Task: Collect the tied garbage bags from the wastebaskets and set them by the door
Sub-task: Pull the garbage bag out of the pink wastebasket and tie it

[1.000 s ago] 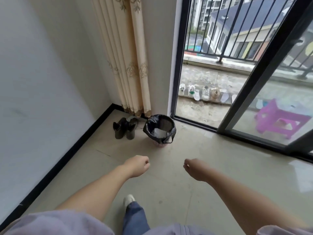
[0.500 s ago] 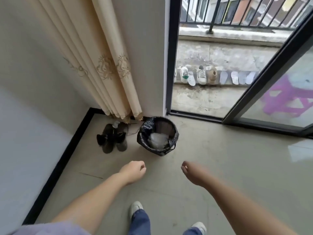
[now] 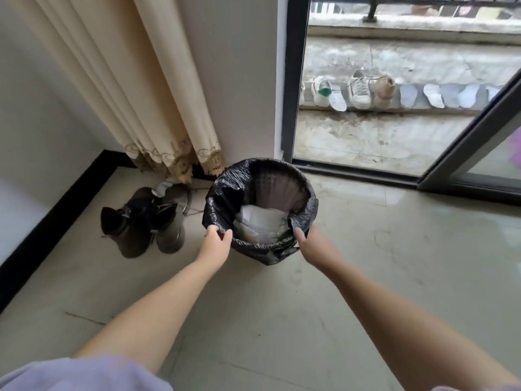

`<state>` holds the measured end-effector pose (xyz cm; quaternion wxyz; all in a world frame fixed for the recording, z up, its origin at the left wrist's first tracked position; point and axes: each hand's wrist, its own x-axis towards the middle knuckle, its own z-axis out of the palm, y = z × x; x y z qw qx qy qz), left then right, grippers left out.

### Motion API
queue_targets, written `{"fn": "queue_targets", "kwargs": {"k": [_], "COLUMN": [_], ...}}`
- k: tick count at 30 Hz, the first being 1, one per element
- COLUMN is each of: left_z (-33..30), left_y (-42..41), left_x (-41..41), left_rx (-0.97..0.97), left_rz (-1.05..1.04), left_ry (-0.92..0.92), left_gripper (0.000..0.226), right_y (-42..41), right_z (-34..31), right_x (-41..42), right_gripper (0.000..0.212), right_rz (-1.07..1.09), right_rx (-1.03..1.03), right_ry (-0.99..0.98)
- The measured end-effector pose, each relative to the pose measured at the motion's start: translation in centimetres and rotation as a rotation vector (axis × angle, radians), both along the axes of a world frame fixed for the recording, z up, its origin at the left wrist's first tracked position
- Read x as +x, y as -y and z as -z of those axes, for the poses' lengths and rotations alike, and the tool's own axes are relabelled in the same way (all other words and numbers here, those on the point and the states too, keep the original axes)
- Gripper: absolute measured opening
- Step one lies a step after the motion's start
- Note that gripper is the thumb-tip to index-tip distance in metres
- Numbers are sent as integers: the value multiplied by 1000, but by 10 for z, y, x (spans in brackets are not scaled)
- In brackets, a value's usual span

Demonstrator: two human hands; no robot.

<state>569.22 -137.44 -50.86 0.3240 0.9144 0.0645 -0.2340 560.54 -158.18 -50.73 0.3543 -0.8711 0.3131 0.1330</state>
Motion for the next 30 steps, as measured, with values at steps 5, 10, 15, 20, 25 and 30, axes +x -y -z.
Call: {"fn": "queue_targets", "kwargs": {"k": [5, 10, 15, 20, 25, 30], "left_z": [76, 80, 78, 72, 79, 67], "left_y": [6, 22, 20, 21, 31, 60], "left_x": [50, 64, 52, 57, 30, -11], "left_rx": [-455, -743, -804, -828, -777, -726], "left_rz": [-455, -717, -704, -677, -556, -651], "left_ry": [-137, -152, -181, -268, -420, -231], "left_gripper": [81, 80, 63, 53, 58, 39], "right_y": [1, 11, 16, 50, 72, 88], "right_z": [64, 78, 69, 51, 49, 55], "right_x": [20, 30, 27, 22, -1, -20], "right_gripper": [83, 41, 31, 16, 14, 38], "right_rz": [132, 334, 358, 386, 454, 363], "right_rx": [160, 523, 528, 357, 443, 371], "right_ry": [166, 285, 263, 371, 391, 272]}}
